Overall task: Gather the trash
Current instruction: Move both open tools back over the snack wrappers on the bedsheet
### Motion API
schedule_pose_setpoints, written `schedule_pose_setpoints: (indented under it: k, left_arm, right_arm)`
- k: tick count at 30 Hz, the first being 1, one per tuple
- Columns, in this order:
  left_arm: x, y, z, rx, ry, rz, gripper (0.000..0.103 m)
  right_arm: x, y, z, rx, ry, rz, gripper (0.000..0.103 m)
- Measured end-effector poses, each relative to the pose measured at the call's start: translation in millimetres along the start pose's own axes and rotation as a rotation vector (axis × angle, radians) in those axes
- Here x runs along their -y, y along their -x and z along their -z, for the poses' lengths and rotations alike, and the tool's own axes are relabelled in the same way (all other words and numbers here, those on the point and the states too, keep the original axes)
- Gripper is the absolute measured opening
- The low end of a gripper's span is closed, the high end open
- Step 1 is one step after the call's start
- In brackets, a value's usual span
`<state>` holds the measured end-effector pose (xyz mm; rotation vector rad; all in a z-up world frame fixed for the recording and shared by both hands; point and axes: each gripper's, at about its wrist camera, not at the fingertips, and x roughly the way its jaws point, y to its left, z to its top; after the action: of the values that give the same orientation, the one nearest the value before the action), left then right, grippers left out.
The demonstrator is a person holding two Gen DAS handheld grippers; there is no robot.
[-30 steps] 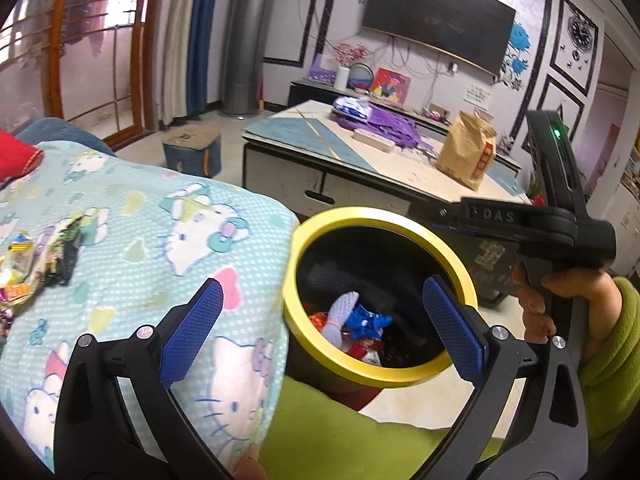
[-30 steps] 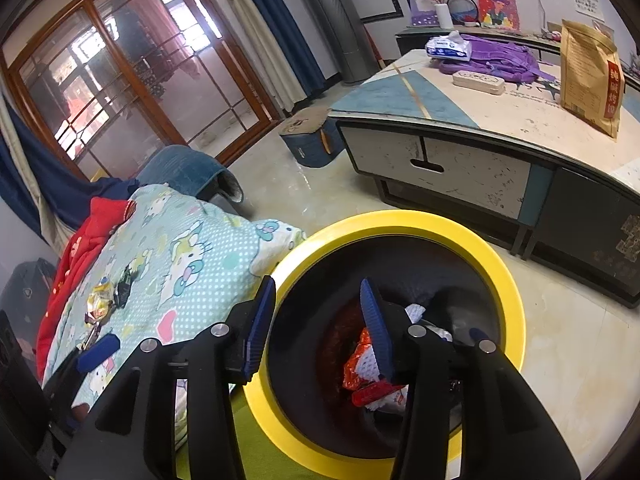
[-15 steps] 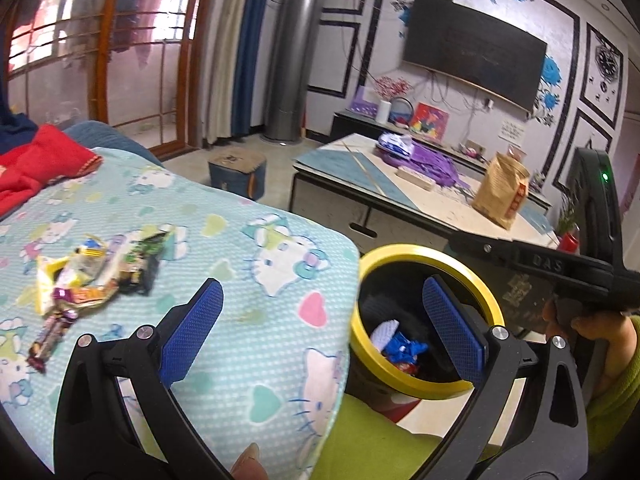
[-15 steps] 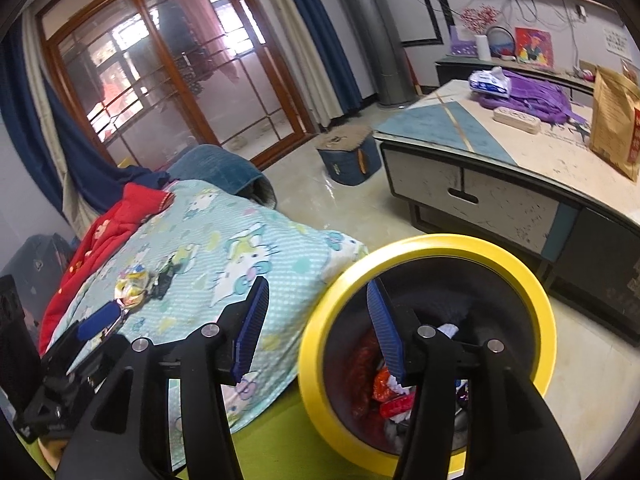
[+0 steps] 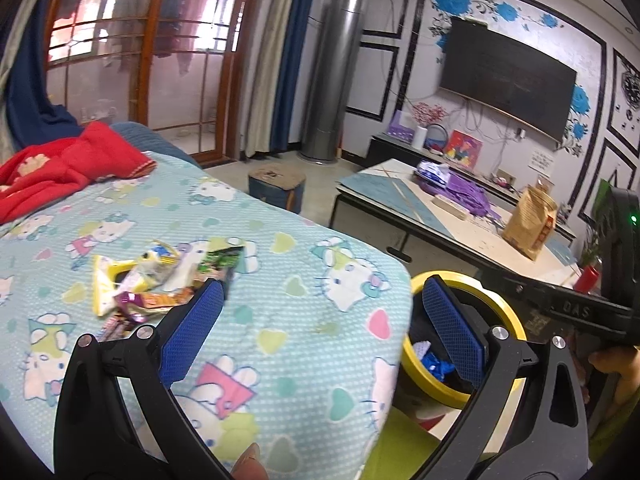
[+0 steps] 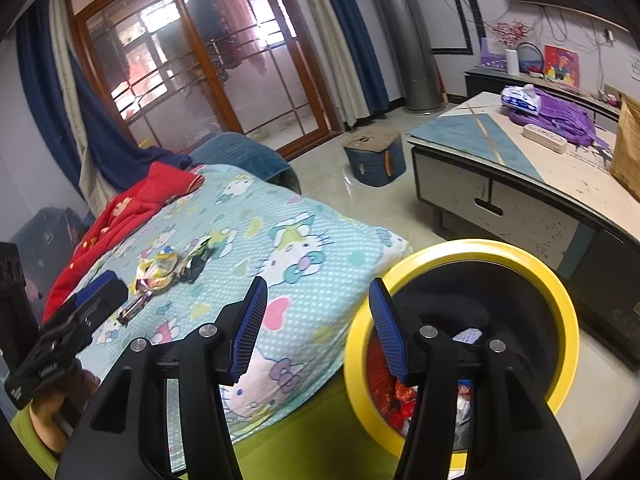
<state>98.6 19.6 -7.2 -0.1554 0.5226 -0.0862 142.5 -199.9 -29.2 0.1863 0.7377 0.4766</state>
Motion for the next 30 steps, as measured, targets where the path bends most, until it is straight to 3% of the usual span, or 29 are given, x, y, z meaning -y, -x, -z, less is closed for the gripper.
schedule_pose_setpoints:
  k: [21, 30]
  left_arm:
    - [-87.0, 20.7, -4.0, 0.010, 0.159, -0.130, 0.092]
    - [-140.3, 26.5, -6.7, -0.054, 0.213, -0.193, 0.092]
  right_arm:
    - [-80.4, -37.4, -2.9, -0.058, 0.078, -0.088, 0.052]
    - [-125.1, -72.9, -9.5, -0.077, 0.098, -0.137, 0.052]
